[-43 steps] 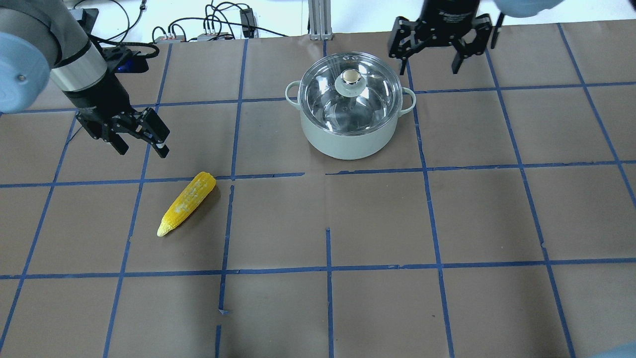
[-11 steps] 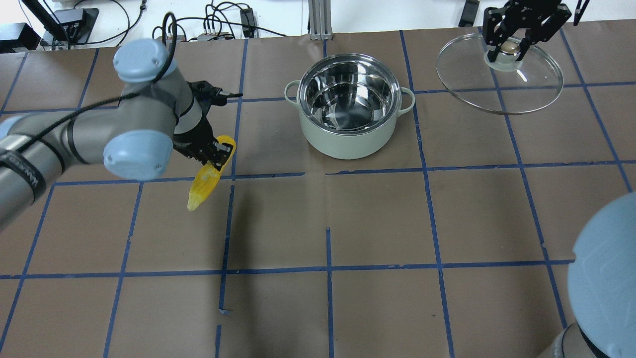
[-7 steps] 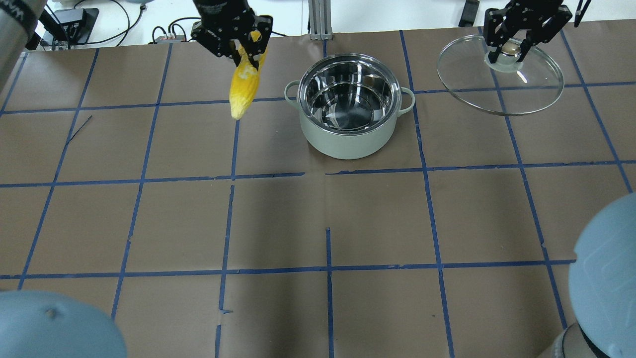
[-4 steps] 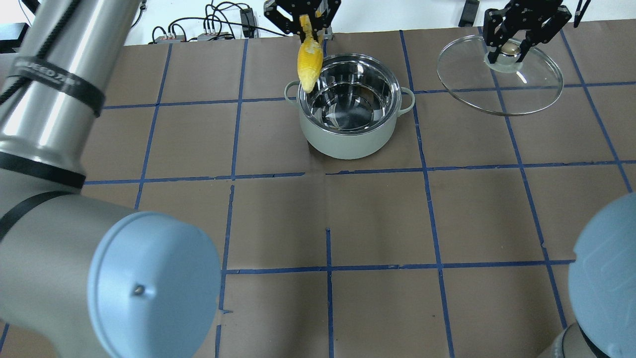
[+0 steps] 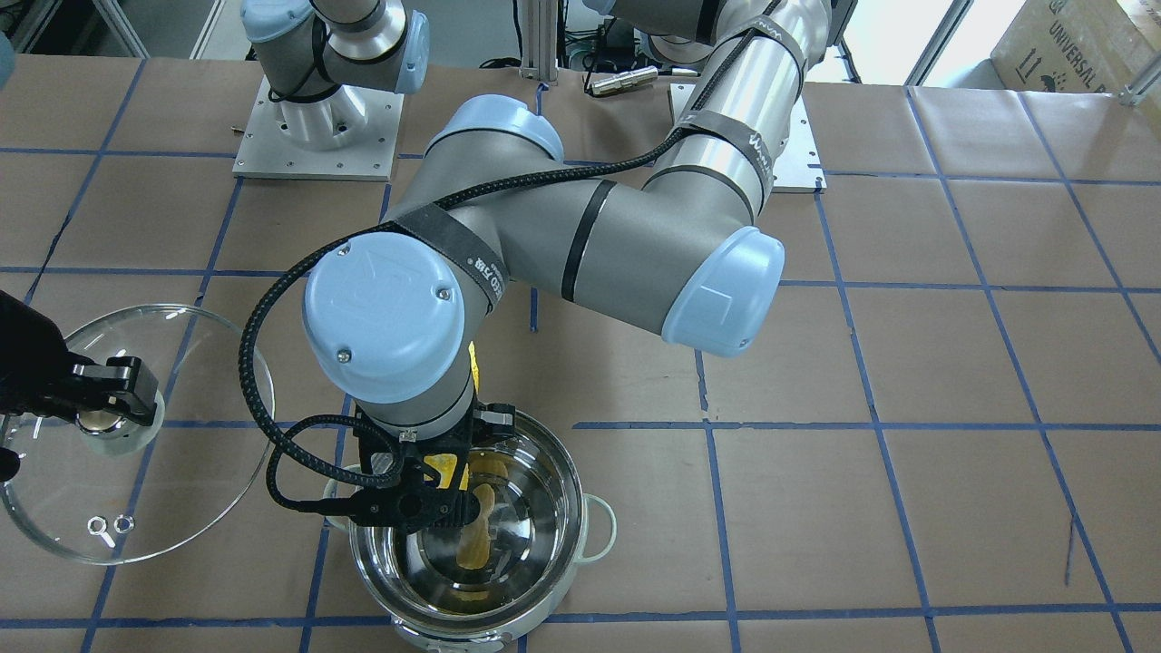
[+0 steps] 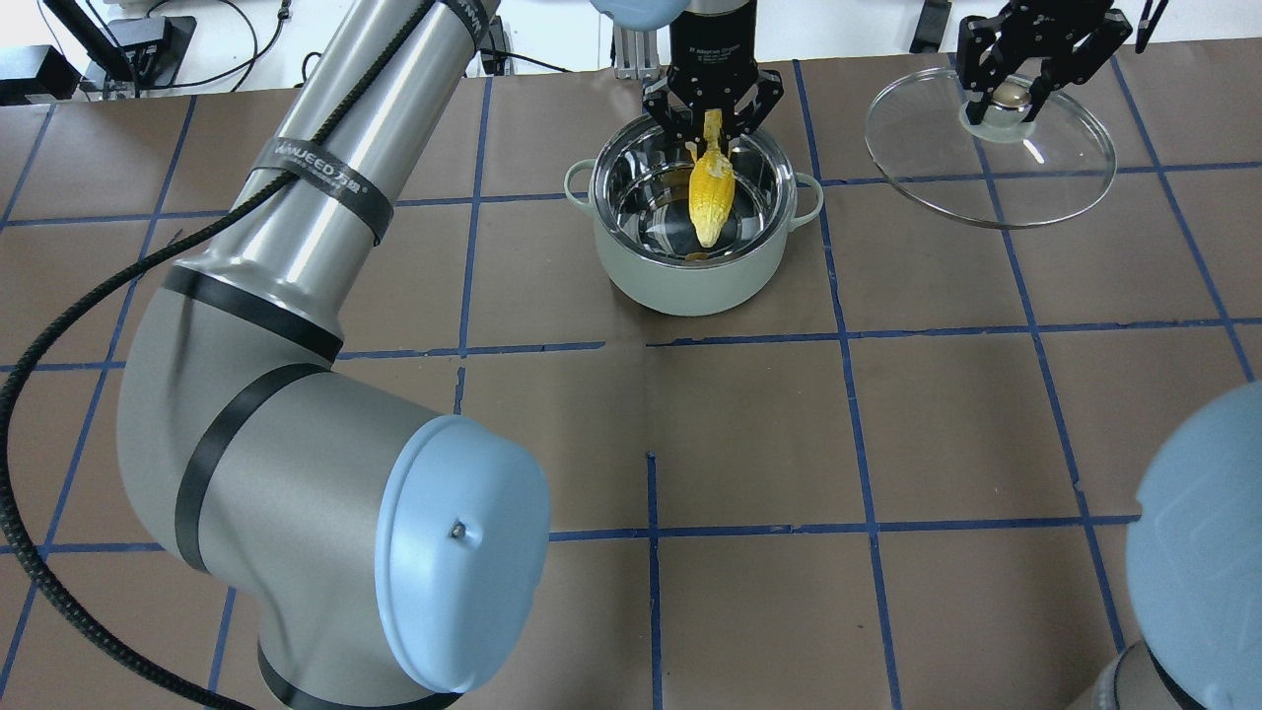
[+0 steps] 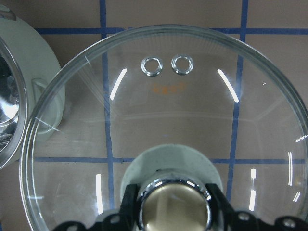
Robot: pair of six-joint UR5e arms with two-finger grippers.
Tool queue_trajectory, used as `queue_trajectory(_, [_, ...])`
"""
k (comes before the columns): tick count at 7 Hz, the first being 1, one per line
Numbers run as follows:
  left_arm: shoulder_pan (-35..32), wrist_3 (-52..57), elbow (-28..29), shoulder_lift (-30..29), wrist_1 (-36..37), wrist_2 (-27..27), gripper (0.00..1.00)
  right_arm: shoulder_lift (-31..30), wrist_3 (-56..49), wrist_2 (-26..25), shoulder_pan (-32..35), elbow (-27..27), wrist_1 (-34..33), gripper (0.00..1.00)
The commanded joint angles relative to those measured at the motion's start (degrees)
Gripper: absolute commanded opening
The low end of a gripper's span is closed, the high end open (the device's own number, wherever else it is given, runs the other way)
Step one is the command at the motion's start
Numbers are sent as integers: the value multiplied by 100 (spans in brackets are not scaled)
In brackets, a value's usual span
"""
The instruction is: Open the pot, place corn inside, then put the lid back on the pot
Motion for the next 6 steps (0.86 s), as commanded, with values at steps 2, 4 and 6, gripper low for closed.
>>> queue_trajectory(2, [87,202,-8,-100,-163,33,11,2,9,1,7,0,-1,25])
queue_trajectory(4, [131,211,9,-99,-119,33,11,2,9,1,16,0,-1,25])
queue_trajectory(6, [131,202,1,-126,-6,24,12,10,18,10,33,0,-1,25])
